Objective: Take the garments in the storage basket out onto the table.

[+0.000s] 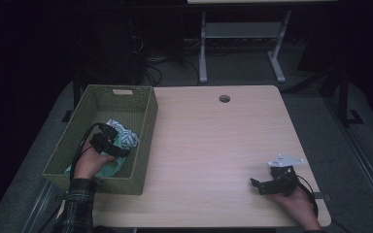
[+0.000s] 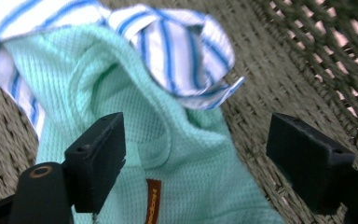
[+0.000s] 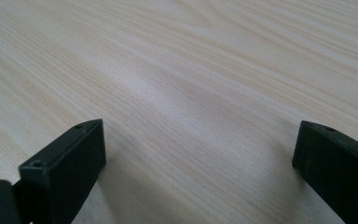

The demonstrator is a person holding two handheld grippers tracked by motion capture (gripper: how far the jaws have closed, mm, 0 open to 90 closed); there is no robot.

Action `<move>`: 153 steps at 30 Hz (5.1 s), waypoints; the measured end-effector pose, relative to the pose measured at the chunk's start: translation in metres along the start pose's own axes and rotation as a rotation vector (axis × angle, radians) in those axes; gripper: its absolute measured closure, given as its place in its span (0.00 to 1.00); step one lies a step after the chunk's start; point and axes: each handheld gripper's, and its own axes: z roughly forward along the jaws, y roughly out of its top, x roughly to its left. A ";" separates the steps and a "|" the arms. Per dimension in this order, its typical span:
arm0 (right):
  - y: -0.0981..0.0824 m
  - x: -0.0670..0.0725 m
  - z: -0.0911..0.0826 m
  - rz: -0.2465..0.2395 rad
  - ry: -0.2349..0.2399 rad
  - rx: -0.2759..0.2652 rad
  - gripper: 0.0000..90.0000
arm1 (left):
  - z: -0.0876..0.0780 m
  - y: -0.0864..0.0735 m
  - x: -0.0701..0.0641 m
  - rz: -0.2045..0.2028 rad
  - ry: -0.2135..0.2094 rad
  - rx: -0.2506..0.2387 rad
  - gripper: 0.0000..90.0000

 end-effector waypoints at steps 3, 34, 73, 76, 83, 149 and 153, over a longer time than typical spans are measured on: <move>0.000 0.000 0.000 0.001 0.000 0.000 0.02 | 0.002 -0.001 0.003 -0.021 -0.005 0.031 0.24; 0.000 0.000 0.000 0.021 -0.018 -0.002 0.05 | -0.023 -0.002 0.009 -0.097 -0.073 -0.095 0.94; 0.000 0.000 0.000 0.020 -0.018 -0.002 0.05 | -0.131 0.036 0.009 -0.063 -0.186 -0.535 0.94; 0.000 0.000 0.000 0.021 -0.018 -0.003 0.05 | -0.139 0.040 0.008 -0.051 -0.192 -0.550 0.94; 0.000 0.000 0.000 0.021 -0.018 -0.003 0.05 | -0.154 0.051 0.004 -0.031 -0.214 -0.588 0.94; 0.001 0.000 0.000 0.025 -0.017 -0.002 0.05 | -0.129 0.148 -0.128 0.250 -0.481 -0.612 0.93; 0.001 0.000 0.000 0.025 -0.017 -0.002 0.05 | -0.123 0.150 -0.137 0.257 -0.485 -0.602 0.93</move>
